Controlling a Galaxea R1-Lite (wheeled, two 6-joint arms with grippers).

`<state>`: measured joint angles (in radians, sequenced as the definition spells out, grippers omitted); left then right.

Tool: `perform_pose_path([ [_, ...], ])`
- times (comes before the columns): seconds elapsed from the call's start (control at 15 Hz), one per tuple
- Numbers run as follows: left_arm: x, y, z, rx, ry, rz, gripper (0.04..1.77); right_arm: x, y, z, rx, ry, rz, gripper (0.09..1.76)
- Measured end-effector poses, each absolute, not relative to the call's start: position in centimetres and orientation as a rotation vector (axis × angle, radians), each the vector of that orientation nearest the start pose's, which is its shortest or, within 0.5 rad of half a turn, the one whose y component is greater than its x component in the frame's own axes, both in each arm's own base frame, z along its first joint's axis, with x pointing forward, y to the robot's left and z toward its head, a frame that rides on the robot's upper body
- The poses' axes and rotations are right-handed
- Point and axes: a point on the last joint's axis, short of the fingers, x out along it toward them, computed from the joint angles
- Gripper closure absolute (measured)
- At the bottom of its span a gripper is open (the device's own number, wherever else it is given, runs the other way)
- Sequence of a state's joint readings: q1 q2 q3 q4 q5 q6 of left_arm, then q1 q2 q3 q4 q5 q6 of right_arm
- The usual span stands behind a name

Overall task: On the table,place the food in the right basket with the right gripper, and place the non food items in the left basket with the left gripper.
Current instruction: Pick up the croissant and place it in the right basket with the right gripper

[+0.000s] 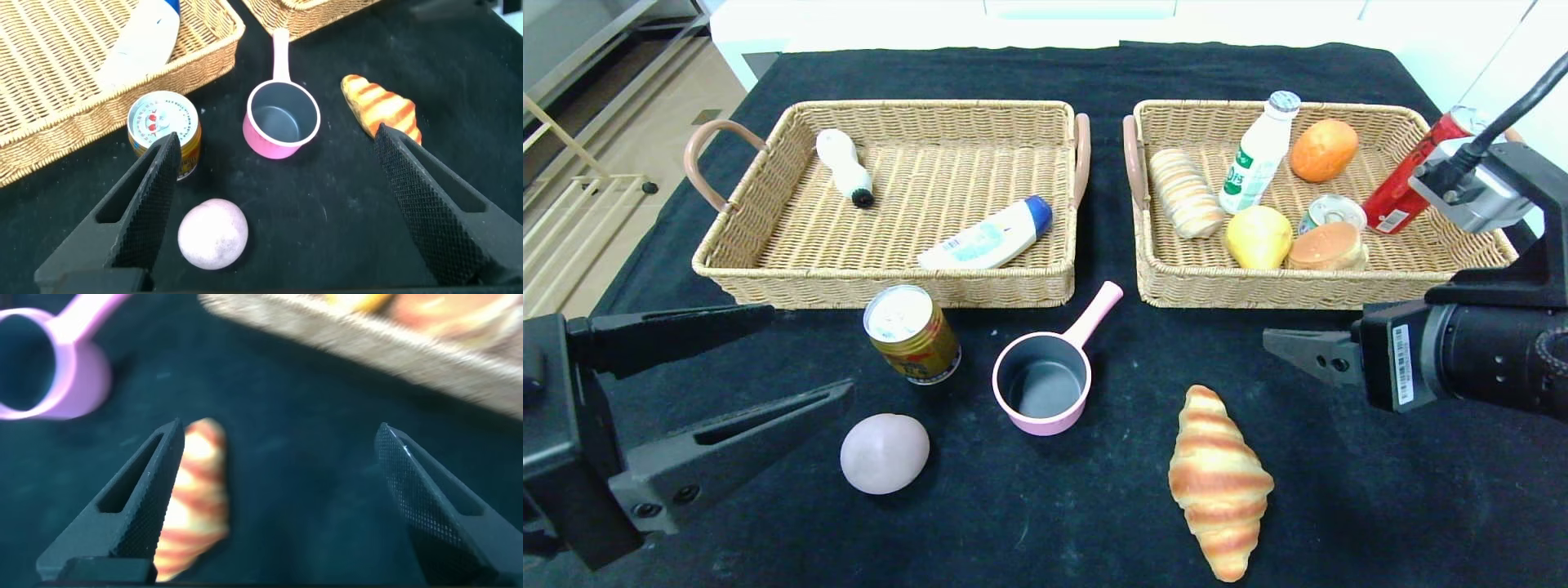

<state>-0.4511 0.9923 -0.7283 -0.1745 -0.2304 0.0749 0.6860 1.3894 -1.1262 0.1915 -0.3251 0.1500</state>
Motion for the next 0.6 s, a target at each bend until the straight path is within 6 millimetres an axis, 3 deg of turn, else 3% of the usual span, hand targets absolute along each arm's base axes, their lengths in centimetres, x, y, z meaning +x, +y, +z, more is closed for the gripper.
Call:
perform_pose_path([
  [0.27, 11.1, -6.0, 26.9, 0.082, 0.068, -0.684, 0.09, 17.1, 15.5, 26.4, -0.031, 0.534, 0.358, 0.15],
  [0.6, 11.2, -6.0, 26.7, 0.083, 0.076, -0.687, 0.09, 17.6, 18.1, 24.2, -0.022, 0.612, 0.264, 0.15],
])
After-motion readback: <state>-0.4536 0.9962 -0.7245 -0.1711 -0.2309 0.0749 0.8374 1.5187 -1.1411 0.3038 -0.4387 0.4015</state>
